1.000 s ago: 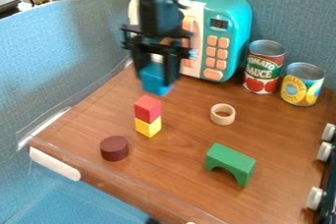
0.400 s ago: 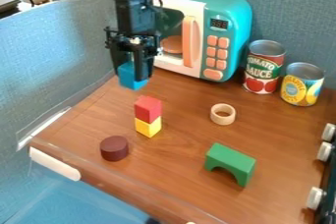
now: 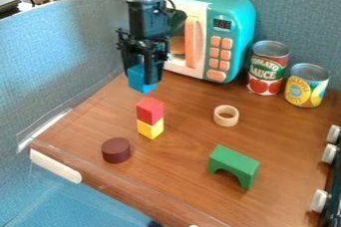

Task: Move the blue cube from the top of green arch to the top of red cube

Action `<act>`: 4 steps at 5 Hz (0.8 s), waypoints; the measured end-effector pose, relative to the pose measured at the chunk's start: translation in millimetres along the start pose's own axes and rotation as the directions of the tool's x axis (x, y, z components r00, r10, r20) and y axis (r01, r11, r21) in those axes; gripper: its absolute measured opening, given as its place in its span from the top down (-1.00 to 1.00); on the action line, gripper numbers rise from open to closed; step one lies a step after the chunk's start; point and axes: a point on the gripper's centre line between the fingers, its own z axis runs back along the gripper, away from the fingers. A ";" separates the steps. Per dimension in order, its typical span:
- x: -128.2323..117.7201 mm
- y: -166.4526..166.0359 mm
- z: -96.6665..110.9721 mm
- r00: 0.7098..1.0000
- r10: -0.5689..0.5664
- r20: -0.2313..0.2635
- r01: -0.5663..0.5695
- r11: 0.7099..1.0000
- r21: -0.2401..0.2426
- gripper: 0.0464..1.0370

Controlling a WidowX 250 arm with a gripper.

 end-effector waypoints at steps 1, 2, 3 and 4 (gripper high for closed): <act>2.9 -2.5 -8.4 1.000 0.019 0.021 -0.019 1.000 -0.006 -0.12; 4.4 -3.1 -15.2 0.999 0.027 0.035 -0.027 1.000 -0.002 -0.12; 4.5 -4.5 -22.5 0.998 0.035 0.047 -0.034 0.999 -0.011 -0.12; 5.4 0.1 -22.7 0.997 0.043 0.065 -0.043 0.999 -0.006 -0.12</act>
